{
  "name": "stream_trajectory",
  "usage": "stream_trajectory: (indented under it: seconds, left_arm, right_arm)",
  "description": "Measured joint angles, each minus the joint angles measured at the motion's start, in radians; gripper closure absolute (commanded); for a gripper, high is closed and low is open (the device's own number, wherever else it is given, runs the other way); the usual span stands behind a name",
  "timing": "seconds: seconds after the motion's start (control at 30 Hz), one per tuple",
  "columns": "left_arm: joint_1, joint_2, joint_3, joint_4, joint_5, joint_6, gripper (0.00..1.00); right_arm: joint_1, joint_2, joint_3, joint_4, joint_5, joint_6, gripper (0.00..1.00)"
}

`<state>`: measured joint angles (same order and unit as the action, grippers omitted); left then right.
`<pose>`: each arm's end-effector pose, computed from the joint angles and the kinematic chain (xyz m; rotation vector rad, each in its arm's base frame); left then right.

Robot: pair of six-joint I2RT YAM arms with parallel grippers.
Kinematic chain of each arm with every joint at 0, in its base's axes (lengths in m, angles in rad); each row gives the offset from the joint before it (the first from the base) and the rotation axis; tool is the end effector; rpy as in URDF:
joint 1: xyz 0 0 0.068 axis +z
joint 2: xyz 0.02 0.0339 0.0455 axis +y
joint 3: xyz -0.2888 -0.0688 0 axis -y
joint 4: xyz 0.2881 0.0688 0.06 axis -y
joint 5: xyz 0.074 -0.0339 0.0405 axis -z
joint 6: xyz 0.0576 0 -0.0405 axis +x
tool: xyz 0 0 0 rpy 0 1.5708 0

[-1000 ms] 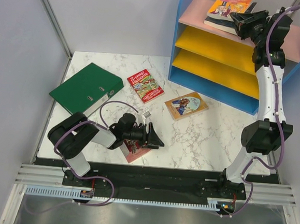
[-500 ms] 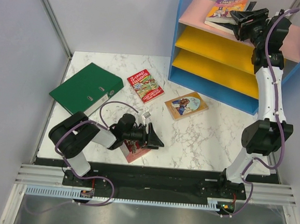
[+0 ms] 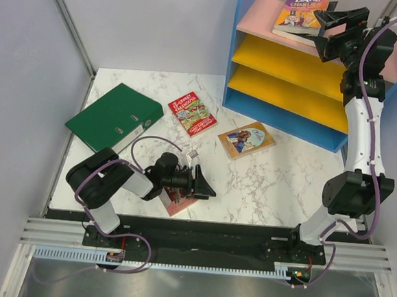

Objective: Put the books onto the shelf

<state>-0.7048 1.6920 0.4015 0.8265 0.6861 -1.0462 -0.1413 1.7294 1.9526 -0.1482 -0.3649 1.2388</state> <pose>0.2036 -0.2211 0.0869 0.1129 2.4264 -1.6680 0.4590 -0.0445 0.5305 0.7647 1.4209 1.1390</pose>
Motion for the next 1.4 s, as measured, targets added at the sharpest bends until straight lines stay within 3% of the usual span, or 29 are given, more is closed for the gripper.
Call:
stream_trajectory:
  seconds: [0.43, 0.67, 0.83, 0.93, 1.13, 1.3, 1.4]
  left_arm:
    - [0.000, 0.004, -0.016, 0.006, -0.003, -0.004, 0.28]
    - [0.024, -0.073, 0.153, -0.306, -0.034, 0.074, 0.25]
    - [0.106, -0.212, 0.290, -0.568, -0.119, 0.148, 0.18]
    - [0.155, -0.275, 0.336, -0.704, -0.188, 0.181, 0.15]
    - [0.242, -0.342, 0.342, -0.913, -0.337, 0.203, 0.11]
    - [0.292, -0.309, 0.385, -1.030, -0.426, 0.205, 0.11]
    - [0.308, -0.241, 0.465, -1.062, -0.461, 0.210, 0.11]
  right_arm:
    - [-0.037, -0.175, -0.179, -0.101, 0.006, -0.124, 0.02]
    - [-0.037, -0.497, -0.552, -0.237, 0.008, -0.364, 0.02]
    - [-0.011, -0.747, -0.892, -0.285, 0.004, -0.501, 0.02]
    - [0.006, -0.815, -1.057, -0.302, -0.002, -0.560, 0.02]
    - [0.033, -0.822, -1.318, -0.308, -0.011, -0.595, 0.02]
    - [0.119, -0.743, -1.357, -0.240, -0.002, -0.566, 0.02]
    - [0.243, -0.640, -1.336, -0.161, 0.037, -0.546, 0.02]
